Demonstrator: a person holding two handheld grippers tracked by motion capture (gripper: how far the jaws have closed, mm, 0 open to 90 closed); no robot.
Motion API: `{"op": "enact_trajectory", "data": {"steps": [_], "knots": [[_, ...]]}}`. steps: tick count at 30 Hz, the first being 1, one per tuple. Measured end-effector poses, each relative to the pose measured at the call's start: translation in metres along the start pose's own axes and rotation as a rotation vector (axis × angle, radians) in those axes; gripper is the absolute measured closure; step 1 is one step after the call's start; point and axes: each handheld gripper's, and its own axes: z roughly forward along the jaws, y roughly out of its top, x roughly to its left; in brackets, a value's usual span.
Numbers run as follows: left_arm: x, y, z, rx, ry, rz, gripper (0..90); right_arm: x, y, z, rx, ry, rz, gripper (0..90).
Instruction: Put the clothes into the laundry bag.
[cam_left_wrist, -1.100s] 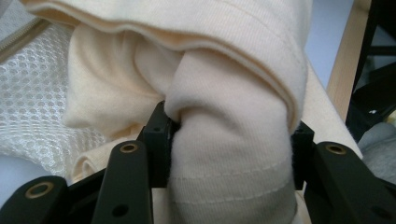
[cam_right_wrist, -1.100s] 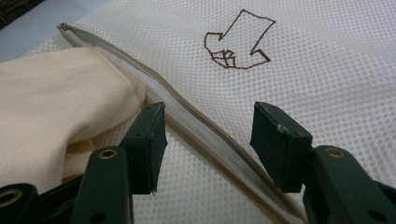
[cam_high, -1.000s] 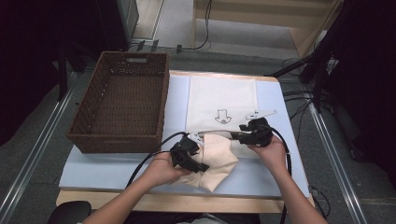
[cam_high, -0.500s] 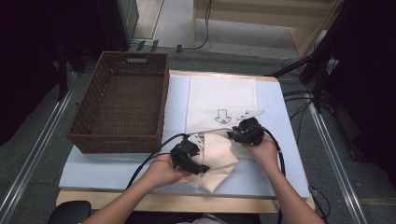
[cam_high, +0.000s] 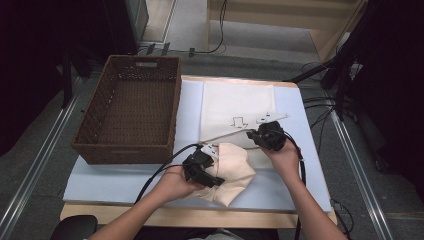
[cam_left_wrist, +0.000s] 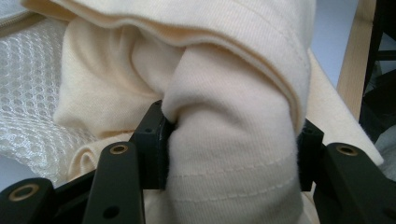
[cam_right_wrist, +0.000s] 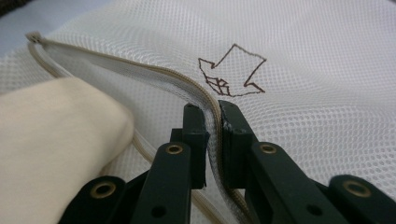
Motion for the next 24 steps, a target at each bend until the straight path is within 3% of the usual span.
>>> {"op": "enact_trajectory", "data": {"steps": [14, 19, 21, 24], "knots": [[0.003, -0.001, 0.002, -0.004, -0.016, -0.01, 46.1, 0.001, 0.018, -0.033, -0.089, 0.015, 0.02, 82.4], [0.003, -0.001, 0.002, -0.004, -0.018, -0.012, 46.3, 0.002, 0.024, -0.044, -0.122, -0.006, 0.005, 82.2], [0.004, -0.002, 0.002, -0.009, -0.024, -0.022, 46.3, 0.003, 0.028, -0.053, -0.156, 0.025, 0.03, 82.5], [0.004, -0.002, 0.003, -0.014, -0.027, -0.028, 46.6, 0.006, 0.031, -0.056, -0.147, 0.005, 0.006, 82.7]]}}
